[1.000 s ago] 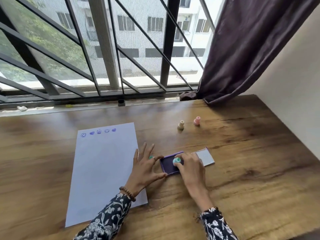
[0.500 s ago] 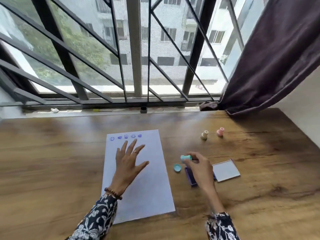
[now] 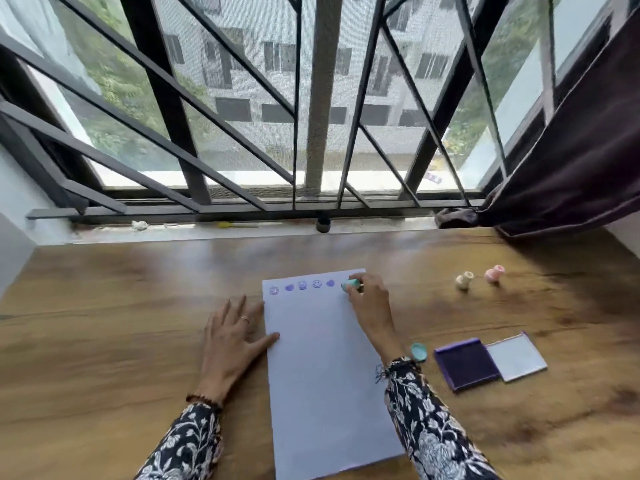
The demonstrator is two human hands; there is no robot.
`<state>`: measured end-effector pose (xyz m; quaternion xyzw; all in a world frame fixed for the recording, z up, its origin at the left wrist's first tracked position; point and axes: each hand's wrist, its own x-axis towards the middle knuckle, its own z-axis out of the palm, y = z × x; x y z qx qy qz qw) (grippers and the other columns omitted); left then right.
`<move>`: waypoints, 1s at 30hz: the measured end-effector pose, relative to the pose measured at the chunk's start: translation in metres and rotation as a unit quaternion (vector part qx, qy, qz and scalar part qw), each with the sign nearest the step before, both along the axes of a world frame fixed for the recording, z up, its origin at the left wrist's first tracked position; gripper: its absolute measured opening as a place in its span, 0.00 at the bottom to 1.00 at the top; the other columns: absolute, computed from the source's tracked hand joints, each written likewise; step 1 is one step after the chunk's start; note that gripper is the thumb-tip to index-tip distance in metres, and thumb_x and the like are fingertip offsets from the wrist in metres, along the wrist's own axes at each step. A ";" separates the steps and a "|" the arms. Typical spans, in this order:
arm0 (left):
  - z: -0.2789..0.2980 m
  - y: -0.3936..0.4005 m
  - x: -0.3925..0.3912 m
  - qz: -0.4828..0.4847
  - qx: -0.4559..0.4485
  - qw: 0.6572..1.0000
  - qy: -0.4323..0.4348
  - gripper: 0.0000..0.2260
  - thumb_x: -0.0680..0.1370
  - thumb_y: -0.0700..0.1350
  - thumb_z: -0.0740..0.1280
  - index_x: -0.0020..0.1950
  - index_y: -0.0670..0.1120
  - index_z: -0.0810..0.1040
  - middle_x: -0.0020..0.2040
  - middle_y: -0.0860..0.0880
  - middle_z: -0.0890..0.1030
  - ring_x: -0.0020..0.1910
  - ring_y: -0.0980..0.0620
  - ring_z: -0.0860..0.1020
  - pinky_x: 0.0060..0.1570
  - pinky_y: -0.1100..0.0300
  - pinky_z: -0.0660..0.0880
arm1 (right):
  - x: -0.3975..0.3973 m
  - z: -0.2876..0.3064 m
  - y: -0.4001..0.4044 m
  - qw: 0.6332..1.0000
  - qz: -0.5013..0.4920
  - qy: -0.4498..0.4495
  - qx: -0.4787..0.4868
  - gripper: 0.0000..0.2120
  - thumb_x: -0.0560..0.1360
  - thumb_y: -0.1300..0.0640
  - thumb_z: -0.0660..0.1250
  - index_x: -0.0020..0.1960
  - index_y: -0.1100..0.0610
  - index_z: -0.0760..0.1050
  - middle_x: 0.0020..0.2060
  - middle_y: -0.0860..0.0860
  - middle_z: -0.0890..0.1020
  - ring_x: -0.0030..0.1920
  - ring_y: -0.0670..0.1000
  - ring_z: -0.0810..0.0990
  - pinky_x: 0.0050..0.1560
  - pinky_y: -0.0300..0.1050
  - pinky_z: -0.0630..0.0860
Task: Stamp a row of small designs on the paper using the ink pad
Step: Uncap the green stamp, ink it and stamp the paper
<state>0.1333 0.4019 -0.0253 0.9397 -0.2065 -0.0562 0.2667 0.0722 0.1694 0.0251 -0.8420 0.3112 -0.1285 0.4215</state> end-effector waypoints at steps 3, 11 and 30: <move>-0.002 -0.001 0.000 -0.005 0.002 1.000 -0.013 0.29 0.70 0.61 0.67 0.68 0.58 0.66 0.76 0.48 0.59 0.75 0.48 0.54 0.73 0.47 0.51 | 0.003 -0.007 0.006 0.996 0.026 0.022 -0.085 0.08 0.75 0.61 0.62 0.53 0.60 0.75 0.54 0.58 0.76 0.50 0.59 0.77 0.51 0.49 0.72; -0.007 0.001 0.000 -0.011 0.003 1.000 -0.024 0.29 0.70 0.62 0.66 0.69 0.58 0.65 0.76 0.49 0.58 0.75 0.48 0.54 0.73 0.49 0.47 | 0.010 -0.018 0.015 0.967 0.001 0.066 -0.247 0.09 0.78 0.58 0.59 0.55 0.59 0.74 0.54 0.56 0.78 0.48 0.60 0.79 0.43 0.50 0.75; -0.014 0.002 0.001 -0.007 -0.014 1.000 -0.015 0.30 0.68 0.65 0.66 0.68 0.58 0.65 0.76 0.50 0.58 0.75 0.51 0.54 0.73 0.51 0.42 | 0.043 0.007 -0.016 0.942 0.122 0.193 -0.246 0.09 0.71 0.62 0.65 0.50 0.60 0.78 0.49 0.59 0.82 0.50 0.61 0.79 0.48 0.48 0.74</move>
